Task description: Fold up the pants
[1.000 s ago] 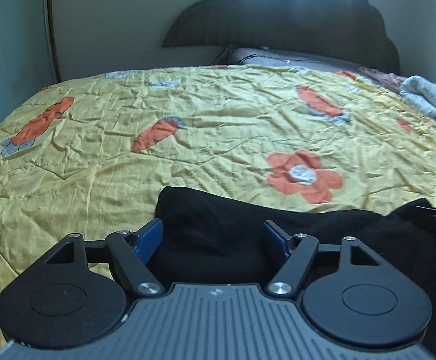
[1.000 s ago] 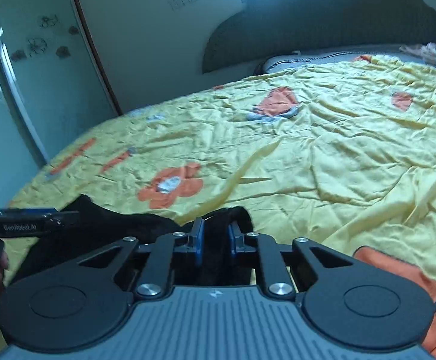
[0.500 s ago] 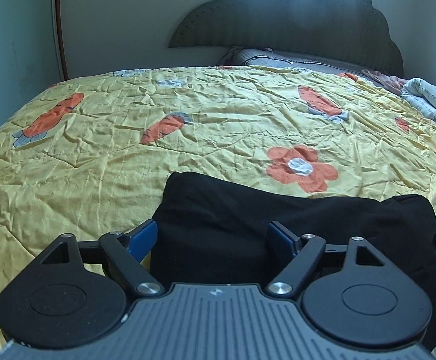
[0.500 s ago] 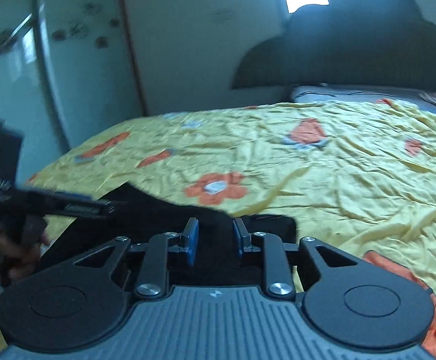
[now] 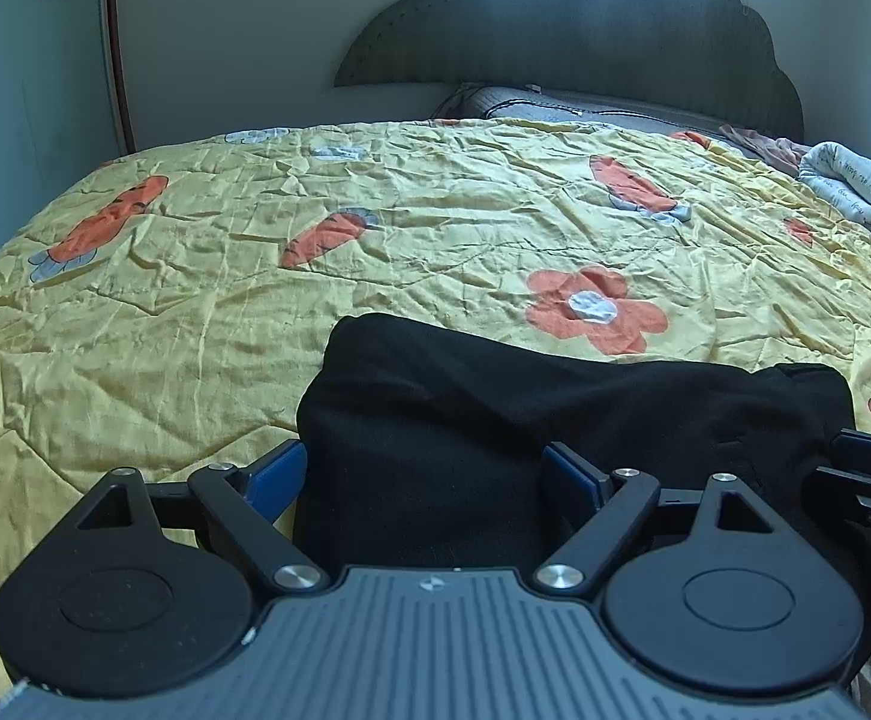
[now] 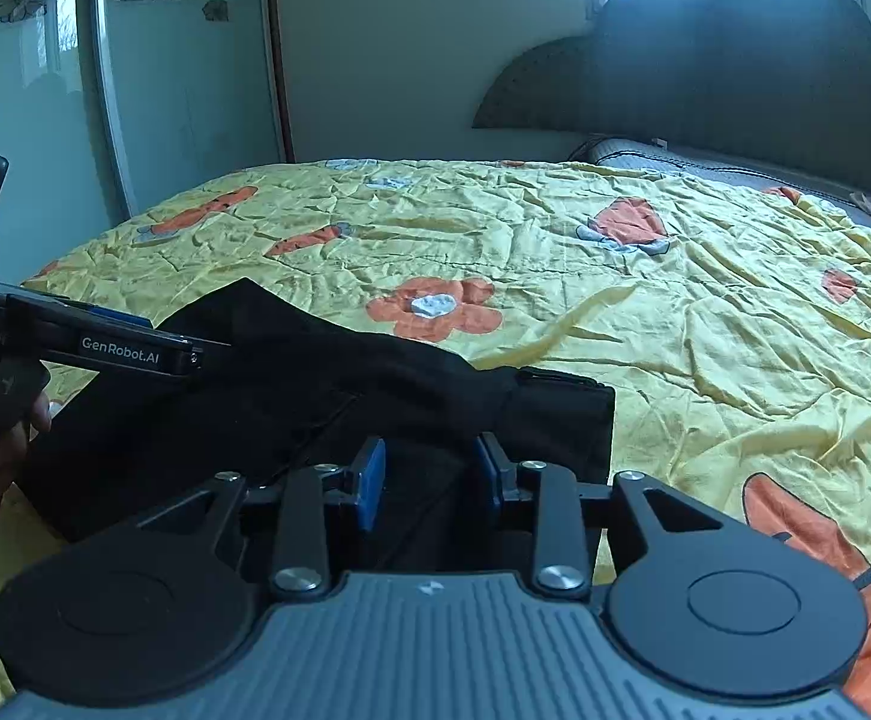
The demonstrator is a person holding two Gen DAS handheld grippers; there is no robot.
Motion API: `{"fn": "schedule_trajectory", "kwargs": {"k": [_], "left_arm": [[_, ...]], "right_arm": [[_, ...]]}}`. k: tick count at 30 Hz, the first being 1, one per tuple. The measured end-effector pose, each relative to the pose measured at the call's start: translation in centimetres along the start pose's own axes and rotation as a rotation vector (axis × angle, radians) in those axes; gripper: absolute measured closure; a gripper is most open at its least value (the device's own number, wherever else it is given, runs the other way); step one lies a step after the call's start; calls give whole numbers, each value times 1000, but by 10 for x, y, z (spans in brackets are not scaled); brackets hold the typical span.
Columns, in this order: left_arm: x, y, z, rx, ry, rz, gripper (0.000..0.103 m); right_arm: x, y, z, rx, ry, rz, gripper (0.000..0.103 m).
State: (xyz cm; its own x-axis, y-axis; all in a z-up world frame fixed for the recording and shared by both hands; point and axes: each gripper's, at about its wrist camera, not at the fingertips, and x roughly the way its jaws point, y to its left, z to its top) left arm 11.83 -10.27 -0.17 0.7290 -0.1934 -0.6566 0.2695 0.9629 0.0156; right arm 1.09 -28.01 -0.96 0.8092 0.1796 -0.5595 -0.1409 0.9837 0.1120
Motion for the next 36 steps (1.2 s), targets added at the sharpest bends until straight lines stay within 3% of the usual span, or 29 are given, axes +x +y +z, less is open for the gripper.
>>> {"fn": "schedule_trajectory", "kwargs": {"k": [6, 8, 9, 12, 18, 22, 26, 28, 30, 34, 36], "left_arm": [[-20, 2, -12, 17, -3, -37, 16], [-28, 8, -18, 16, -4, -69, 15], [-32, 12, -20, 12, 3, -89, 15], [-38, 25, -27, 5, 32, -151, 15], [-47, 38, -32, -9, 58, -176, 15], [-52, 27, -28, 9, 47, -102, 15], [-51, 14, -26, 4, 37, -54, 11], [-48, 9, -28, 6, 56, -60, 11], [-45, 4, -32, 17, 67, -59, 11], [-45, -1, -39, 37, 63, -47, 9], [-44, 0, -39, 37, 65, -47, 8]], "right_arm": [[-2, -2, -1, 20, -6, 3, 66], [-8, -3, -1, 18, -18, -10, 47], [-11, -5, -1, 13, -26, -19, 45], [-20, -14, -2, 37, -35, -24, 45], [-25, -43, -10, 170, -18, -13, 45], [-29, -47, -14, 226, -40, -20, 45], [-39, -30, -8, 199, -95, 22, 45], [-39, -16, -4, 133, -84, 31, 42], [-34, -5, -3, 63, -62, 0, 32], [-21, -4, -12, 13, 10, -77, 31], [-20, -9, -17, 23, 17, -75, 28]]}}
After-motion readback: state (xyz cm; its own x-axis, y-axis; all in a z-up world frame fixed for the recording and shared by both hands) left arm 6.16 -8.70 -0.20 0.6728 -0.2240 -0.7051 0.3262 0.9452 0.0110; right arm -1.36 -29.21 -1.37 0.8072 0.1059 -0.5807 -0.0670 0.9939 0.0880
